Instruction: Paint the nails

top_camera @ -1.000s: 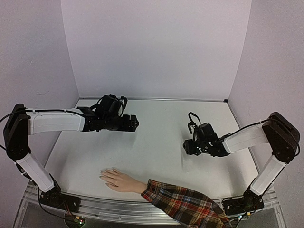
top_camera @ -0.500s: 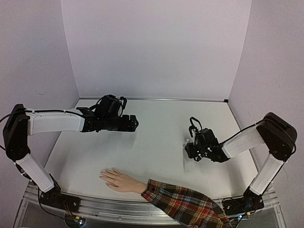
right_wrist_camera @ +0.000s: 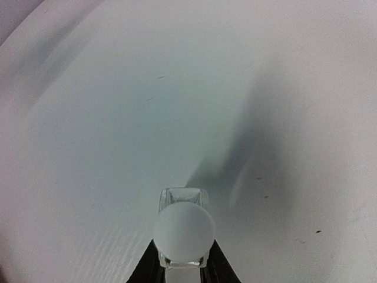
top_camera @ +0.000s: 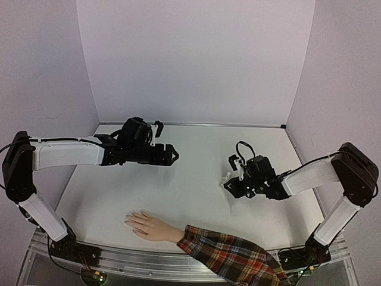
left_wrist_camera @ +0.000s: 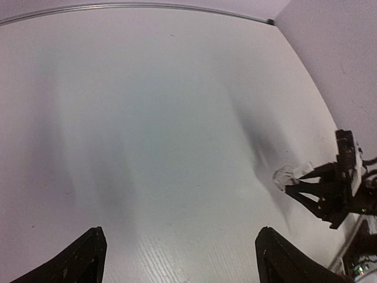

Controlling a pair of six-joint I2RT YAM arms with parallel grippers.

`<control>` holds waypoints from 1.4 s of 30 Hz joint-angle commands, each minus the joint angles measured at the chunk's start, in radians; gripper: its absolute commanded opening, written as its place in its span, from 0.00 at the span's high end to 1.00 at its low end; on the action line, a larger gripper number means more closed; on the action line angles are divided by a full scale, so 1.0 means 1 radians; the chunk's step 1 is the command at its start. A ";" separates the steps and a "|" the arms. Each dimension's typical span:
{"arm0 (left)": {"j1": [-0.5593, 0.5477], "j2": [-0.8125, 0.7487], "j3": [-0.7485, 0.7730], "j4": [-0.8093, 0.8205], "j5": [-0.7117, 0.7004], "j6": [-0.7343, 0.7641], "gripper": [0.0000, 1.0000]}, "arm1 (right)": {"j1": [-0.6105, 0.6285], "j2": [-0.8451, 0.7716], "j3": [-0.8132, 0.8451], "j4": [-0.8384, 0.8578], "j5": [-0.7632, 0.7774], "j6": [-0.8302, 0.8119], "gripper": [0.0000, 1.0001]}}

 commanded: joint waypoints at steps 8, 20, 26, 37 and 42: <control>-0.003 0.010 0.086 0.139 0.659 0.094 0.32 | 0.024 -0.072 0.305 -0.441 -0.639 -0.233 1.00; -0.034 0.112 0.166 0.143 0.710 0.089 0.47 | 0.092 -0.008 0.493 -0.530 -0.620 -0.248 1.00; -0.063 0.134 0.163 0.178 0.715 0.068 0.53 | 0.106 0.001 0.509 -0.526 -0.589 -0.246 1.00; -0.094 0.158 0.177 0.159 0.688 0.078 0.62 | 0.115 -0.004 0.493 -0.503 -0.544 -0.234 1.00; -0.097 0.155 0.183 0.122 0.656 0.093 0.71 | 0.118 -0.024 0.474 -0.469 -0.537 -0.214 1.00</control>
